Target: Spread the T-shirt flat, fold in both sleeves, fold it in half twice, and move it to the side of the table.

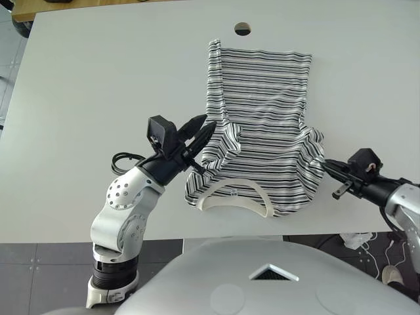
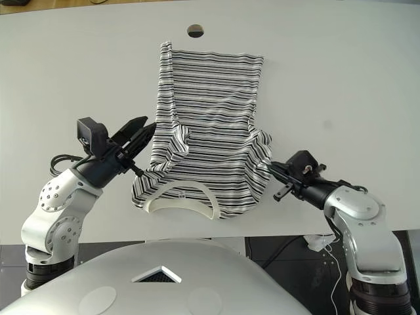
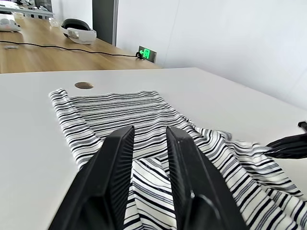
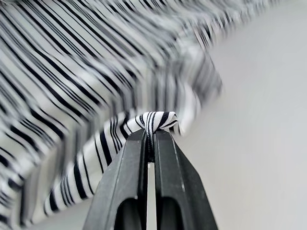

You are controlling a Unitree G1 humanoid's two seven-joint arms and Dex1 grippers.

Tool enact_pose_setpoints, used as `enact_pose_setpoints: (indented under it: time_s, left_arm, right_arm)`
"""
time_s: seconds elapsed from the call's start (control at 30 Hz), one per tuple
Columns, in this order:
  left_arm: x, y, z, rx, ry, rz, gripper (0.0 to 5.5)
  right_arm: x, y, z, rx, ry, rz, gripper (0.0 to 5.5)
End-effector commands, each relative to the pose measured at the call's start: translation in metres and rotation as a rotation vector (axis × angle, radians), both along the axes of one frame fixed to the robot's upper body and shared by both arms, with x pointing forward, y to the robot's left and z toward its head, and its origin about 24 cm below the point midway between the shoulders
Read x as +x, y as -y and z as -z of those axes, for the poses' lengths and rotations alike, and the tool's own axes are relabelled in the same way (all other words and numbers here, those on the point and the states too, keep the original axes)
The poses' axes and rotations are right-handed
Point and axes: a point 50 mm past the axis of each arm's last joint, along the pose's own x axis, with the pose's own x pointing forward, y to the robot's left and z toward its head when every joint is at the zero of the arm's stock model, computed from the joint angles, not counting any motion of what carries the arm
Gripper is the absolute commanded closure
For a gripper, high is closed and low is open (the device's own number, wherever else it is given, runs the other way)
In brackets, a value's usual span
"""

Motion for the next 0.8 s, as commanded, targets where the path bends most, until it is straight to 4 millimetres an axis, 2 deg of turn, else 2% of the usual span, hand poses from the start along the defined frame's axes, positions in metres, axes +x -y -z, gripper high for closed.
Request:
enact_pose_setpoints:
  time_s: [0.03, 0.17, 0.37, 0.5, 0.57, 0.67, 0.73, 0.8]
  left_arm:
    - [0.000, -0.003, 0.005, 0.092, 0.034, -0.016, 4.28]
    - [-0.003, -0.001, 0.007, 0.120, 0.056, -0.005, 4.28]
    - [-0.004, 0.000, 0.007, 0.135, 0.074, 0.002, 4.28]
    - [-0.001, -0.004, 0.000, 0.238, 0.177, 0.024, 4.28]
    - [0.002, -0.006, -0.006, 0.327, 0.270, 0.066, 4.28]
    - [0.008, -0.015, -0.016, 0.495, 0.411, 0.155, 4.28]
    - [0.014, -0.027, -0.021, 0.658, 0.495, 0.231, 3.96]
    - [0.016, -0.040, -0.019, 0.838, 0.543, 0.337, 3.57]
  right_arm:
    - [0.006, -0.029, -0.010, -0.027, 0.026, -0.138, 5.38]
    - [0.010, -0.053, -0.001, -0.029, -0.003, -0.232, 5.38]
    - [0.020, -0.077, 0.029, -0.043, -0.046, -0.260, 5.38]
    - [0.017, -0.086, 0.039, -0.037, -0.071, -0.300, 4.58]
    - [0.014, -0.084, 0.033, -0.021, -0.047, -0.305, 4.26]
    - [0.007, -0.076, 0.010, 0.024, 0.020, -0.304, 3.75]
    - [0.001, -0.064, -0.010, 0.021, 0.080, -0.298, 3.40]
    - [-0.006, -0.046, -0.020, -0.041, 0.113, -0.291, 2.97]
